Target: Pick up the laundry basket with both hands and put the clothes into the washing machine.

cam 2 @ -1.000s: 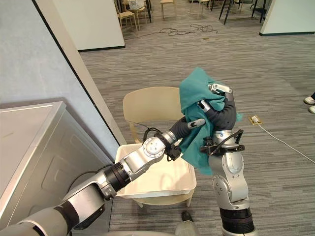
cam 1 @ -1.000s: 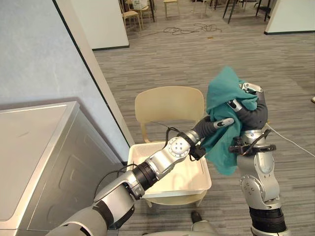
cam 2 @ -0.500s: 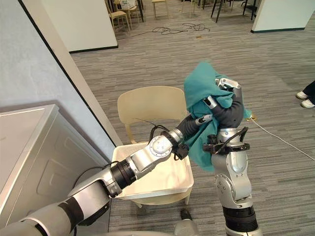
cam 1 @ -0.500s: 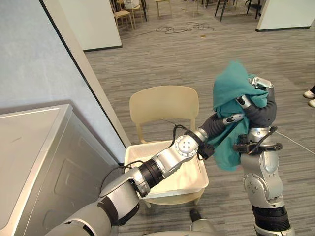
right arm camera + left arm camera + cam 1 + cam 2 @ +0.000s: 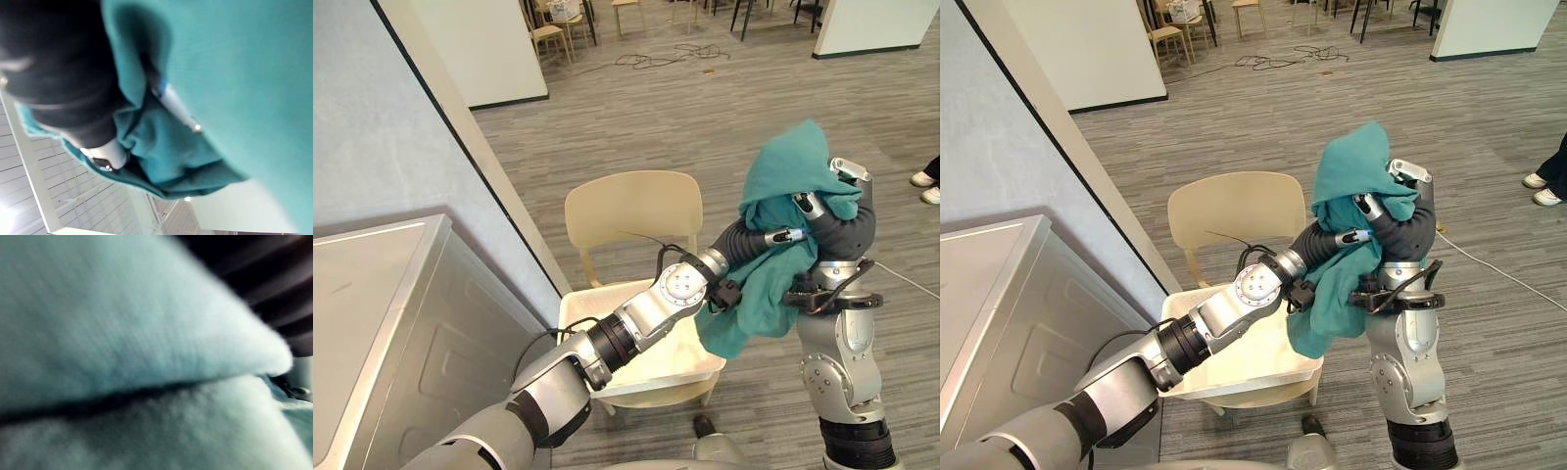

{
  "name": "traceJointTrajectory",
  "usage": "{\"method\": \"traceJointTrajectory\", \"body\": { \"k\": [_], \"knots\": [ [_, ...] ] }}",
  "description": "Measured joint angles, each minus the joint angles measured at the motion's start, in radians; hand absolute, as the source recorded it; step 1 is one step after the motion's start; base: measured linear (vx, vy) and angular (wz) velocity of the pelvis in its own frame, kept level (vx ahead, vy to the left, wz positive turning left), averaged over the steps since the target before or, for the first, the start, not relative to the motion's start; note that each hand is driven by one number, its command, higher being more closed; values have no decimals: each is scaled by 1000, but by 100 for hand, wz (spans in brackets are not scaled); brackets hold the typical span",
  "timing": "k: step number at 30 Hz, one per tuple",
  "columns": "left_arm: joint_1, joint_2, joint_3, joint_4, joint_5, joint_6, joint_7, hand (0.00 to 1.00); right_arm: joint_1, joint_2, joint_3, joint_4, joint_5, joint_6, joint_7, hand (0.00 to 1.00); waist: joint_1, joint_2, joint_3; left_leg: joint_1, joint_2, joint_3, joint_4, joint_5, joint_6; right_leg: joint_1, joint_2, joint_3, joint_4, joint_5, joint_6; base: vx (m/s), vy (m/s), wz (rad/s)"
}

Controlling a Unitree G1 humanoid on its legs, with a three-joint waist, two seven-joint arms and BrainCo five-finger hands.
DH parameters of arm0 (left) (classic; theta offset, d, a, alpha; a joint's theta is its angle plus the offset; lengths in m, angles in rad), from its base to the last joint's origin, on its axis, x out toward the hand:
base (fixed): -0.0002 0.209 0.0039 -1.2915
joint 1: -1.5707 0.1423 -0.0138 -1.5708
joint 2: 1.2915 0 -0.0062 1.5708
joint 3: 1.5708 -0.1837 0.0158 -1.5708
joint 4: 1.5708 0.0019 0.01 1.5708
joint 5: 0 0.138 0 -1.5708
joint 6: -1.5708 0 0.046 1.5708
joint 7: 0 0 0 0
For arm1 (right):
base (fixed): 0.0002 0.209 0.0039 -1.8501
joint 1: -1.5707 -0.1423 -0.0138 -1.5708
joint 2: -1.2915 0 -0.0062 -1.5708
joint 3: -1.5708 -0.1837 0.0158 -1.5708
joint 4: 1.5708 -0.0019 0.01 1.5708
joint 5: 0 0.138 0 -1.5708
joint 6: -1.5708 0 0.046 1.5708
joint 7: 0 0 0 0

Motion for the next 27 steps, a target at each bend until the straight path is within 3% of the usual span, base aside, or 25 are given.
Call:
{"method": "traceJointTrajectory", "body": {
  "k": [2,3,10,12,15,21,27],
  "knots": [
    [0,0,0,1,0,5,-8,100,10,9,-6,0,-1,0,-2,100,0,2,0,0,-1,-4,0,0,0,1,-2,-3,1,-1,0,-10,-8,5],
    [0,0,0,2,1,7,-14,100,14,9,-10,0,-1,3,-2,0,-1,3,0,0,-3,-7,0,0,0,2,-4,-6,1,-1,0,-9,-8,8],
    [0,-4,13,10,14,29,-15,100,53,14,-75,3,-53,22,0,0,6,5,0,3,-12,-23,0,3,4,13,-15,-18,2,-9,9,-7,-4,7],
    [-1,-5,58,10,17,39,-11,100,75,17,-115,5,-60,35,5,0,5,5,0,3,-14,-24,-1,3,4,14,-18,-20,2,-10,10,0,0,0],
    [-37,-5,179,10,18,41,17,100,148,18,-169,5,14,48,43,0,6,4,1,2,-15,-27,-1,3,5,15,-20,-23,2,-10,10,-3,-4,2],
    [-54,62,310,-50,19,33,50,100,167,46,-431,5,41,51,40,0,5,1,3,3,-16,-38,0,3,5,22,-23,-33,2,-11,9,-7,-10,5],
    [126,150,489,-238,58,23,47,100,195,90,-548,5,38,37,26,0,6,4,4,21,-15,-44,8,1,6,44,-24,-40,2,-14,7,-3,-1,1]
  ]
}}
